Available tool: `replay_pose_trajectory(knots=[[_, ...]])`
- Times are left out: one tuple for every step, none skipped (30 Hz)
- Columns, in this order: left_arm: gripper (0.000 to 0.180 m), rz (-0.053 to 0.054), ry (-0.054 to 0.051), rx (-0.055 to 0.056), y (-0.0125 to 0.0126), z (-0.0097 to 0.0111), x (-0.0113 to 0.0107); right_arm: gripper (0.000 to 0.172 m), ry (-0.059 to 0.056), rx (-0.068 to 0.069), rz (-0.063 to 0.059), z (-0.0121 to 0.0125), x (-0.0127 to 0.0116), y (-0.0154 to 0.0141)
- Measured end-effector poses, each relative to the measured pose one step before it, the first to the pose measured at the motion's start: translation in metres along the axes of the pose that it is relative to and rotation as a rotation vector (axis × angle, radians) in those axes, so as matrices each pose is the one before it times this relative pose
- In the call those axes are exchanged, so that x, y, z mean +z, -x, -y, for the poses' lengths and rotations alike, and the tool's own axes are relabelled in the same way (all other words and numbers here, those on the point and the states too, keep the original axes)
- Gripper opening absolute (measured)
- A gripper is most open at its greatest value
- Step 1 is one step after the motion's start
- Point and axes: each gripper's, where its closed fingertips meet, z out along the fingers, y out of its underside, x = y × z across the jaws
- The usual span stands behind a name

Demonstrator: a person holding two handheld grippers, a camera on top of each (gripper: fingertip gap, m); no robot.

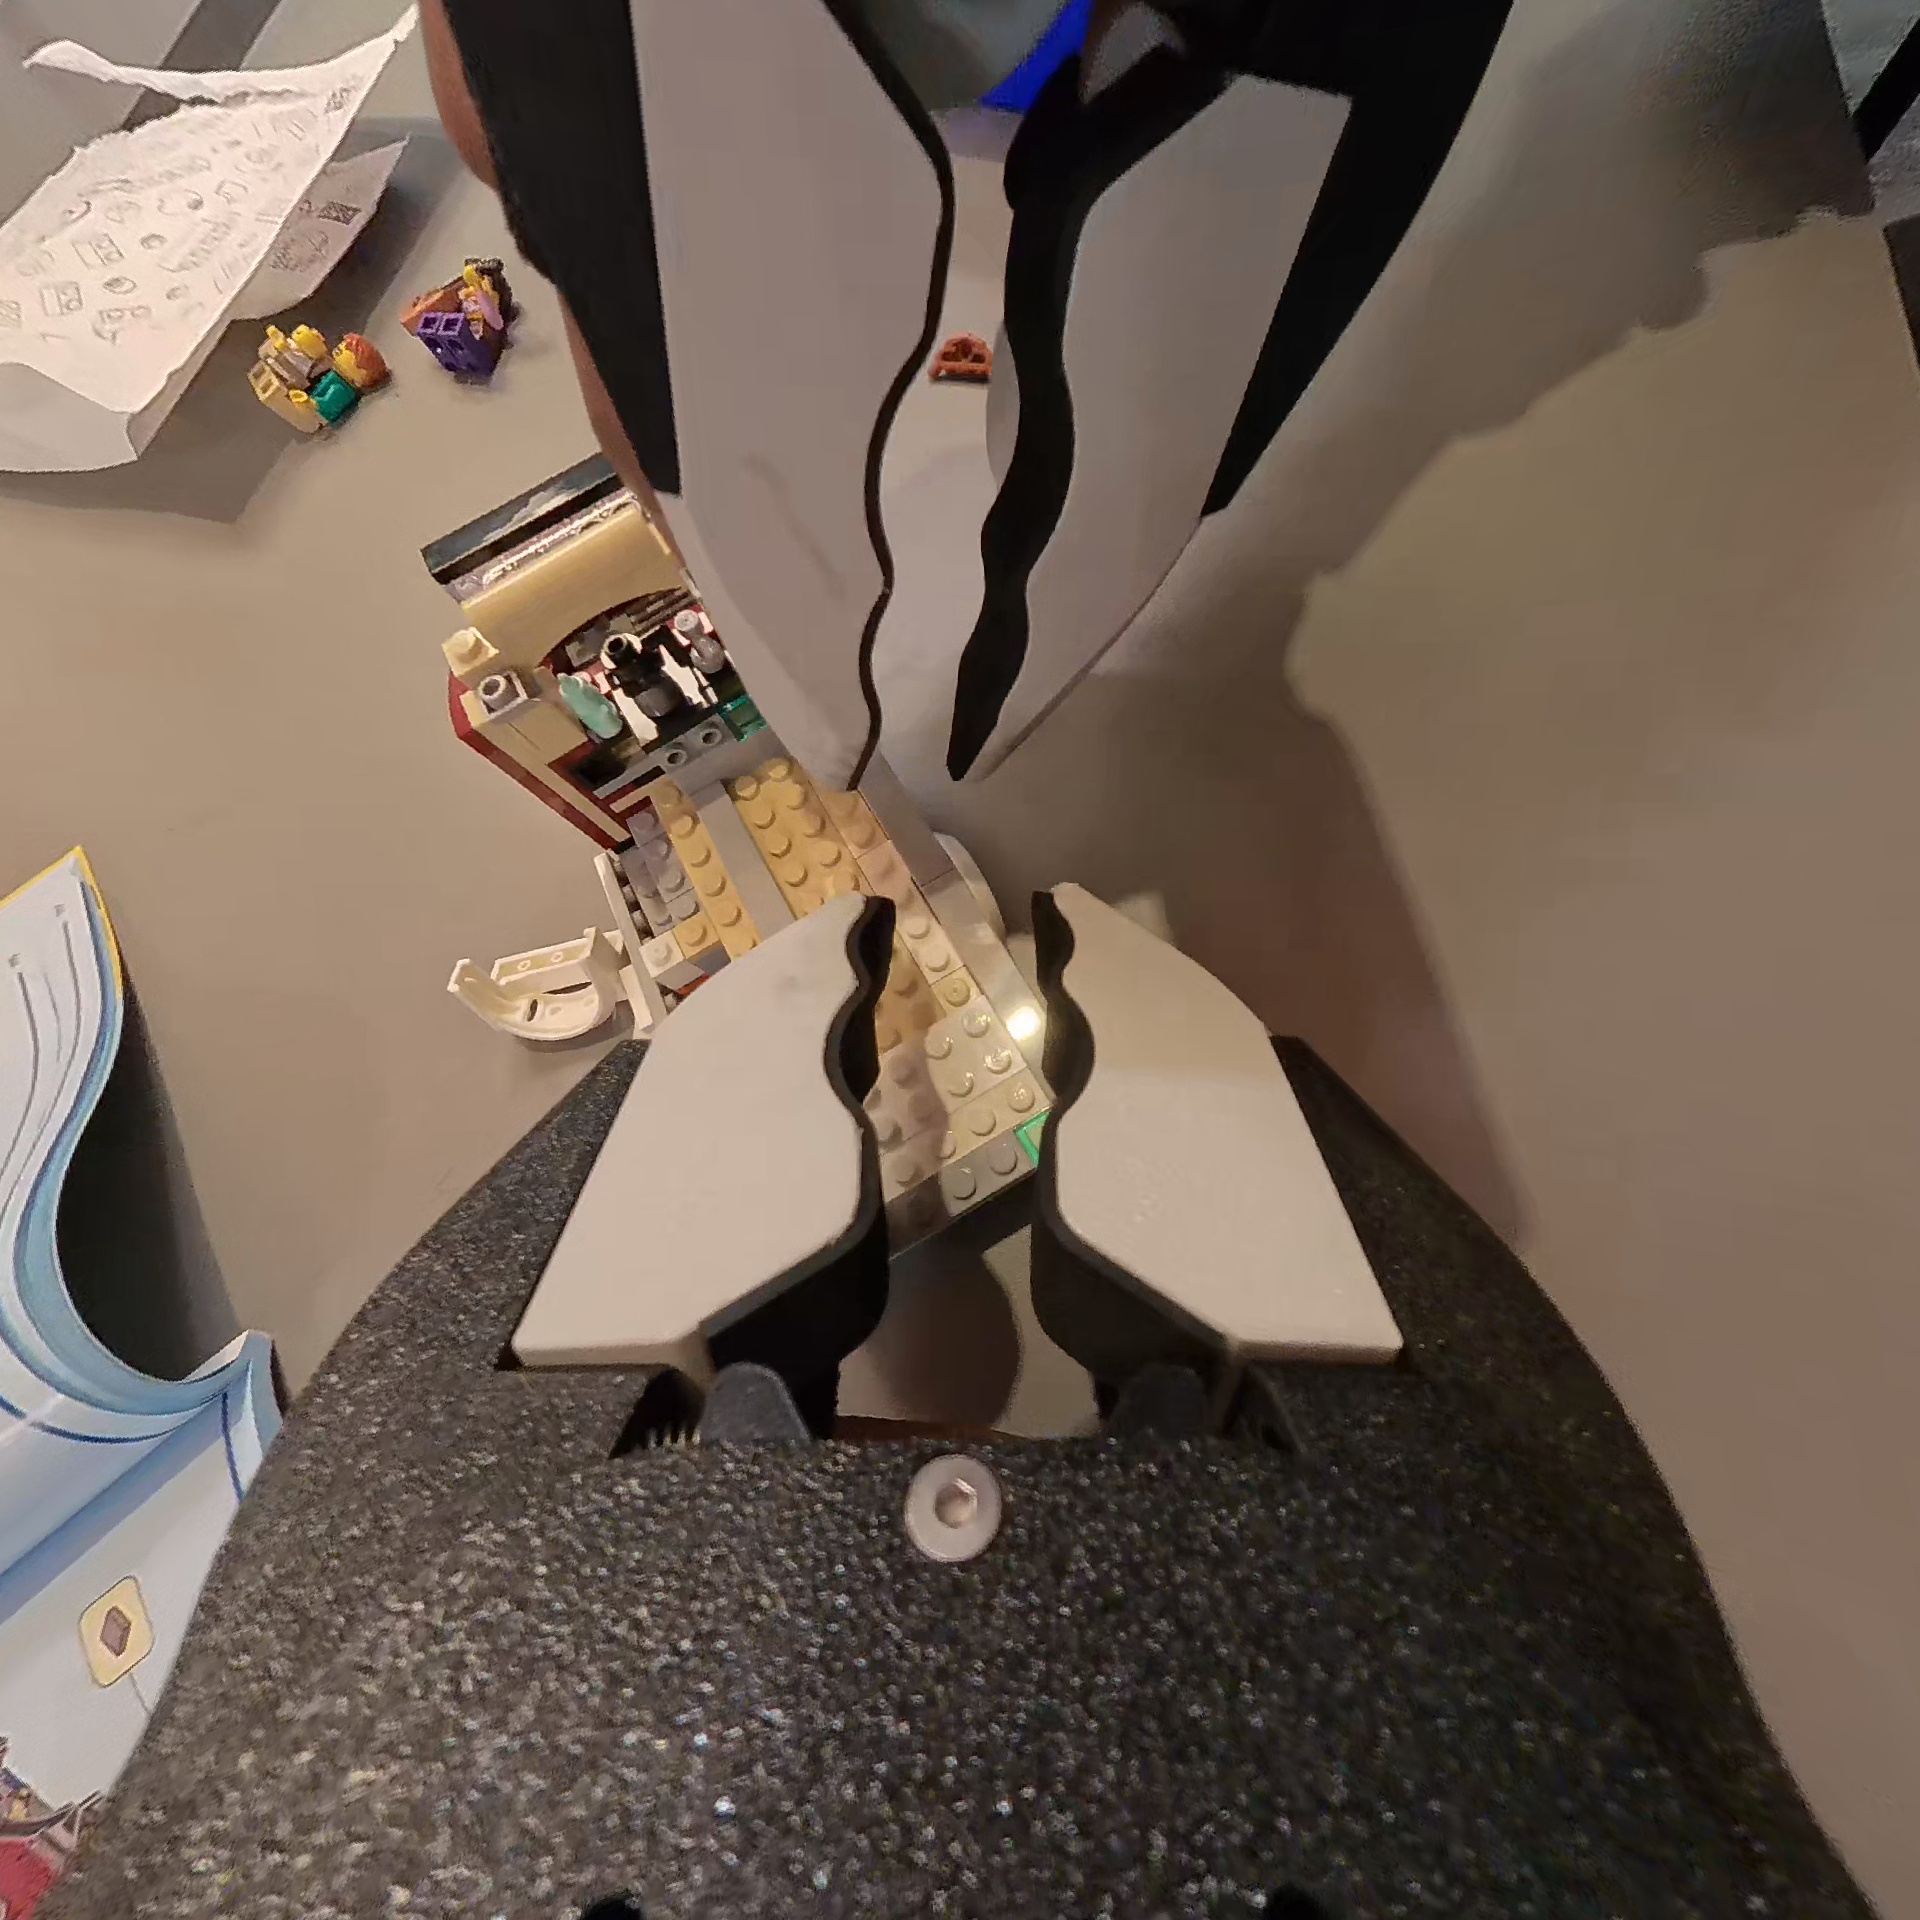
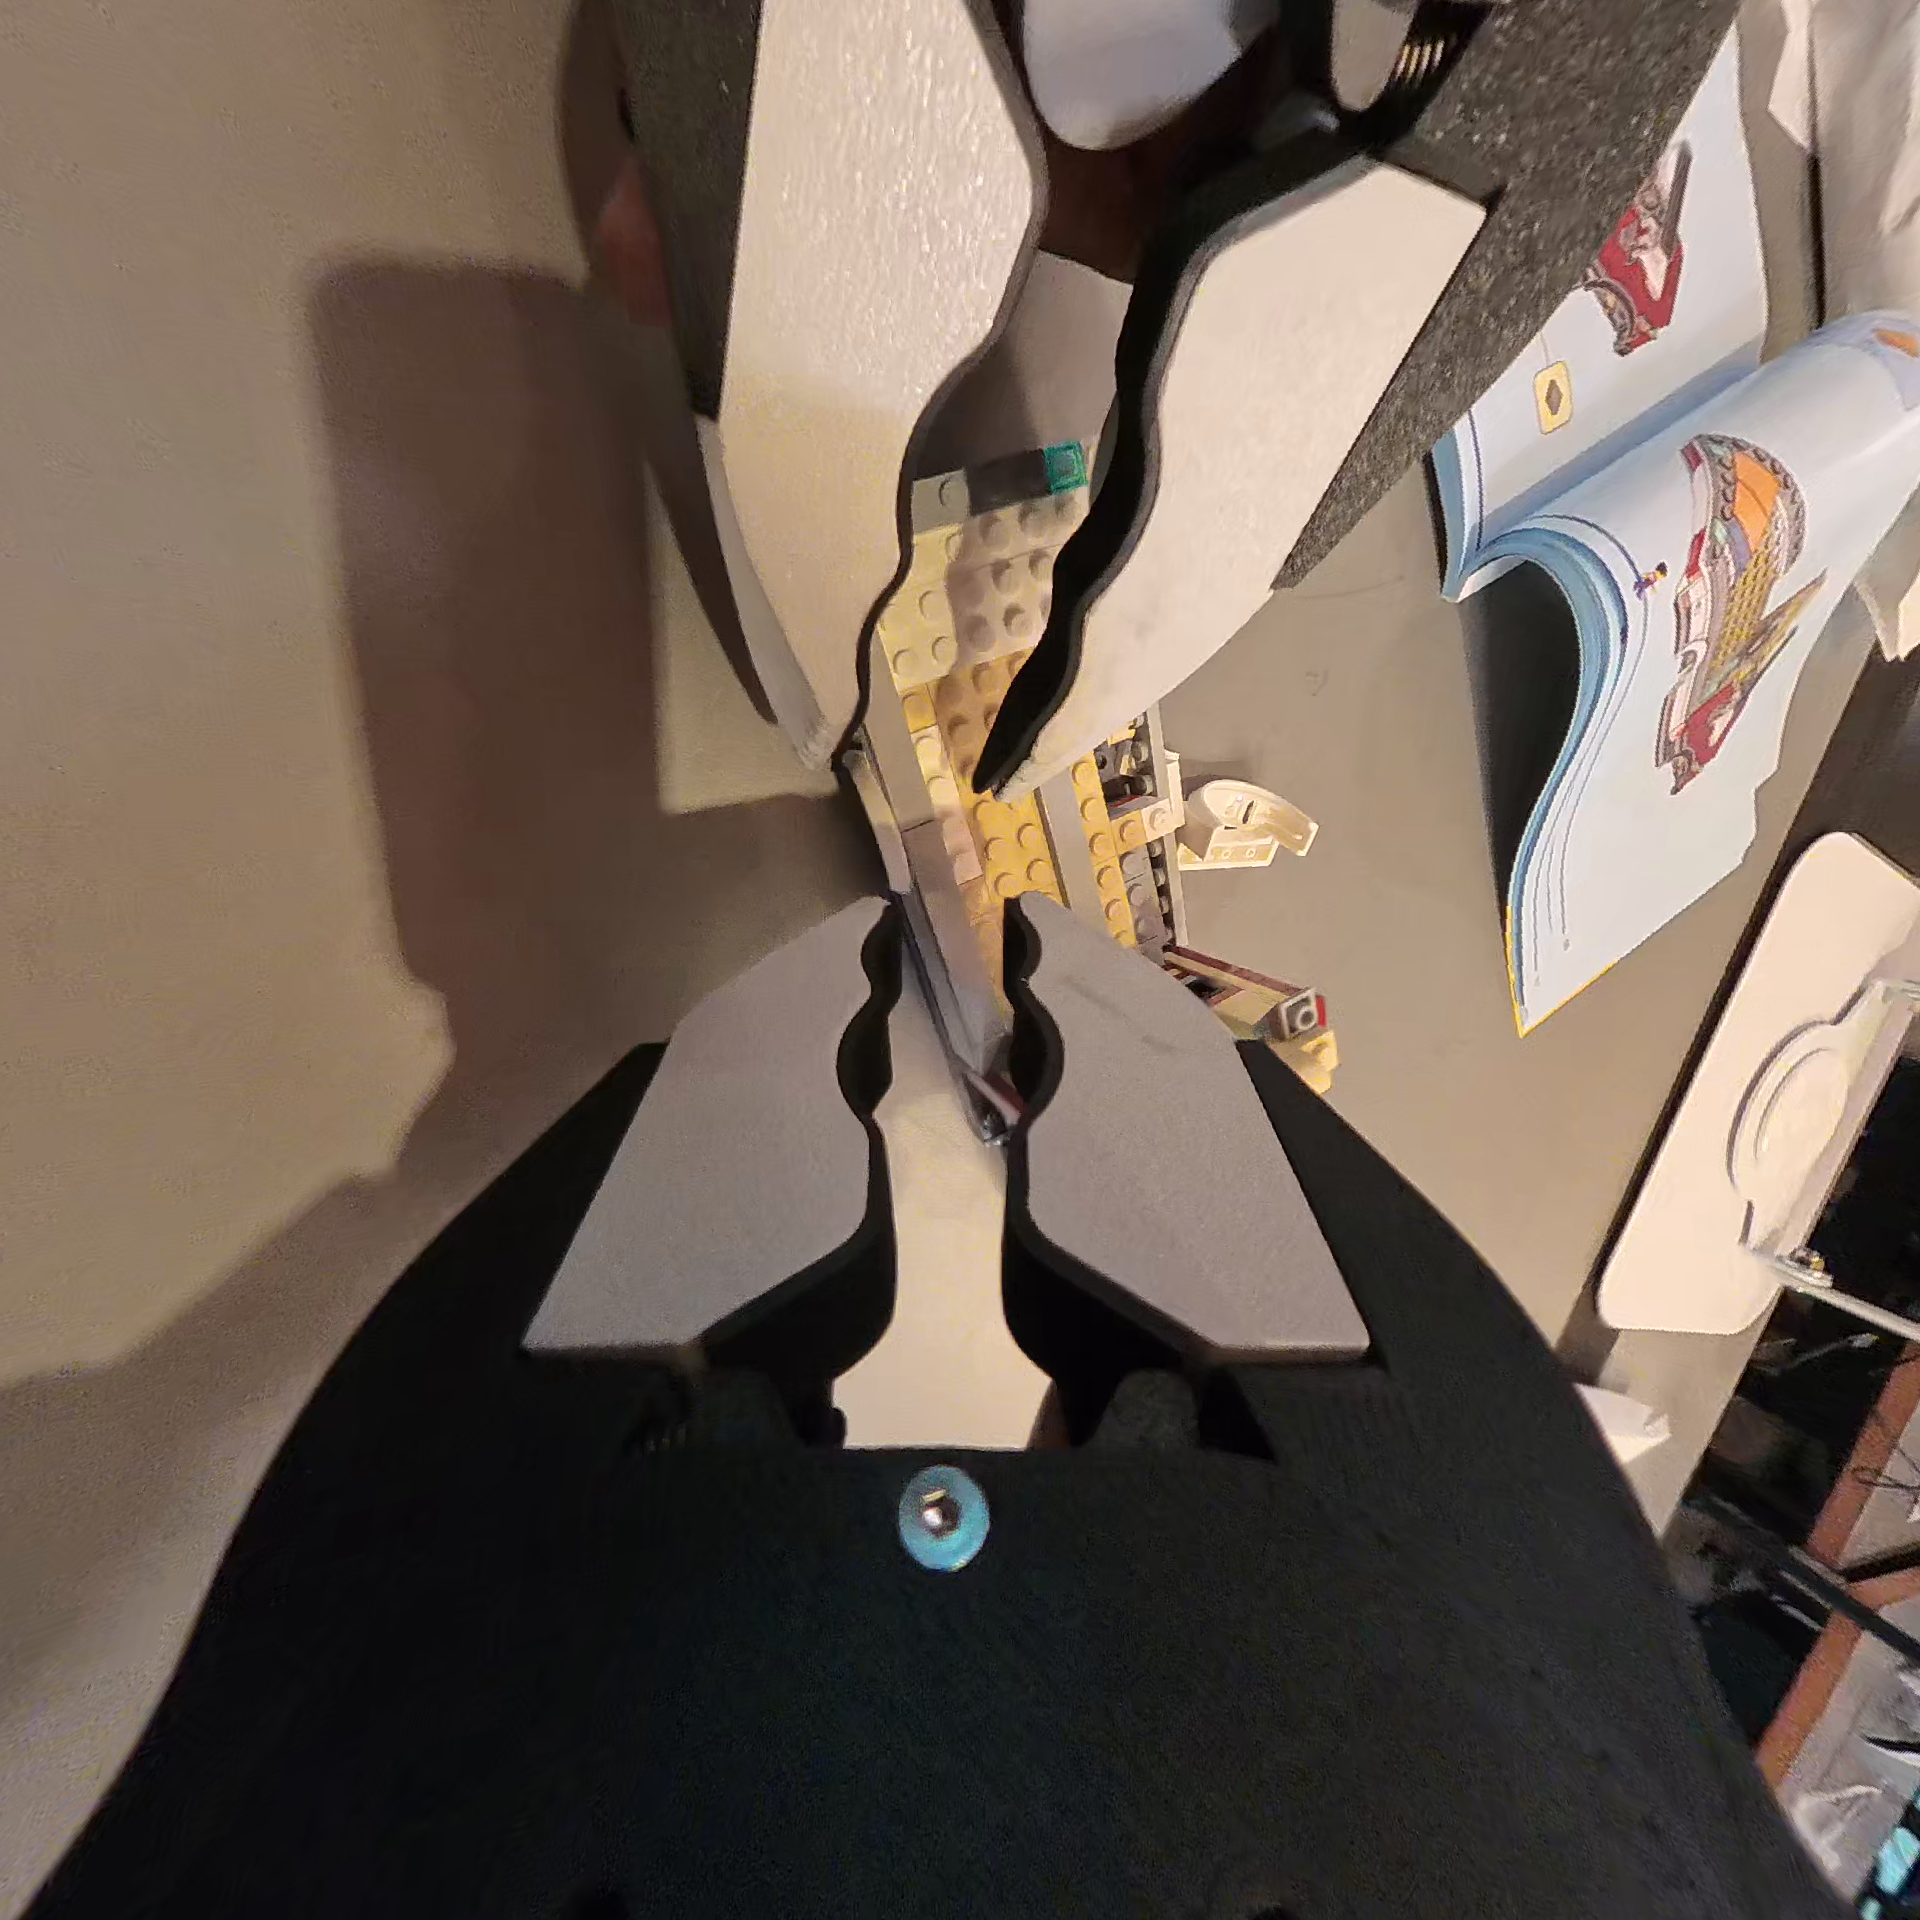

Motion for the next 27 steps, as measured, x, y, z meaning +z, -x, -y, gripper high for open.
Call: replay_pose_trajectory(knots=[[0.028,0.0016,0.0008,0.0014,0.00042,-0.00031,-0.00110,0.018,0.0038,-0.0224,0.0077,0.00138,-0.00036,-0.00005],[0.028,0.0016,-0.0001,0.0009,0.00083,-0.00045,-0.00172,0.018,0.0074,-0.0253,0.0078,0.00084,0.00043,0.00009],[0.028,0.0023,-0.0010,-0.0014,0.00129,-0.00074,-0.00219,0.018,0.0120,-0.0271,0.0072,0.00019,0.00090,-0.00003],[0.029,-0.0005,-0.0018,-0.0032,0.00134,-0.00080,-0.00237,0.018,0.0153,-0.0290,0.0048,-0.00046,0.00097,-0.00043],[0.029,-0.0054,-0.0004,-0.0043,0.00062,-0.00109,-0.00198,0.017,0.0161,-0.0286,0.0061,-0.00095,0.00081,-0.00060],[0.030,-0.0066,0.0007,-0.0038,0.00039,-0.00122,-0.00144,0.015,0.0145,-0.0239,0.0085,-0.00112,0.00040,-0.00080],[0.030,-0.0038,-0.0003,-0.0014,0.00039,-0.00087,-0.00089,0.013,0.0117,-0.0182,0.0081,-0.00110,0.00029,-0.00149],[0.031,-0.0072,-0.0059,-0.0016,-0.00019,-0.00007,-0.00060,0.011,0.0087,-0.0140,0.0101,-0.00114,0.00040,-0.00166],[0.032,-0.0125,-0.0084,-0.0049,-0.00095,0.00018,-0.00021,0.010,0.0064,-0.0100,0.0145,-0.00088,0.00096,-0.00107],[0.032,-0.0089,-0.0067,-0.0056,-0.00054,0.00000,0.00019,0.009,0.0076,-0.0071,0.0169,-0.00093,0.00162,-0.00059],[0.032,-0.0045,-0.0021,-0.0018,-0.00014,-0.00057,0.00046,0.007,0.0115,-0.0053,0.0219,-0.00145,0.00222,0.00050],[0.032,-0.0017,0.0033,0.0008,-0.00001,-0.00104,0.00048,0.005,0.0120,-0.0039,0.0177,-0.00111,0.00202,0.00049],[0.032,0.0000,0.0040,0.0008,-0.00012,-0.00097,0.00058,0.005,0.0112,-0.0022,0.0092,-0.00072,0.00113,-0.00020],[0.033,-0.0005,0.0031,-0.0003,-0.00021,-0.00072,0.00066,0.006,0.0140,0.0007,0.0111,-0.00124,0.00045,0.00029],[0.033,-0.0017,0.0042,0.0015,-0.00060,-0.00054,0.00076,0.006,0.0121,0.0043,0.0133,-0.00113,0.00008,0.00066],[0.033,0.0006,0.0037,0.0044,-0.00048,-0.00032,0.00028,0.007,0.0046,0.0058,0.0131,-0.00032,-0.00014,0.00072],[0.033,0.0016,0.0002,0.0028,-0.00004,0.00003,-0.00001,0.008,-0.0011,0.0050,0.0110,0.00043,-0.00009,0.00051],[0.033,-0.0015,-0.0021,-0.0021,-0.00004,0.00016,-0.00042,0.009,-0.0041,0.0035,0.0102,0.00093,-0.00011,0.00036],[0.033,-0.0020,-0.0031,-0.0043,0.00033,0.00009,-0.00066,0.009,-0.0039,0.0021,0.0092,0.00108,0.00002,0.00039],[0.034,-0.0020,-0.0021,-0.0041,0.00042,-0.00021,-0.00095,0.009,-0.0033,0.0007,0.0072,0.00128,0.00012,0.00040],[0.034,-0.0019,-0.0006,-0.0030,0.00046,-0.00075,-0.00135,0.010,-0.0025,0.0004,0.0047,0.00136,0.00012,0.00028],[0.035,-0.0039,0.0024,-0.0029,0.00043,-0.00146,-0.00179,0.010,-0.0007,0.0021,0.0019,0.00113,0.00014,-0.00014],[0.035,-0.0099,0.0053,-0.0026,-0.00050,-0.00206,-0.00215,0.010,-0.0020,0.0034,0.0002,0.00122,-0.00041,-0.00020],[0.036,-0.0127,0.0080,-0.0020,-0.00086,-0.00296,-0.00239,0.010,-0.0079,0.0049,-0.0006,0.00194,-0.00081,-0.00019],[0.037,-0.0066,0.0081,-0.0005,-0.00026,-0.00330,-0.00296,0.011,-0.0156,0.0077,-0.0012,0.00304,-0.00150,-0.00003],[0.038,-0.0043,0.0043,0.0005,0.00023,-0.00303,-0.00322,0.011,-0.0229,0.0094,-0.0016,0.00409,-0.00185,0.00025],[0.038,-0.0079,0.0003,-0.0010,-0.00037,-0.00252,-0.00323,0.011,-0.0288,0.0090,0.0001,0.00506,-0.00191,0.00086]])
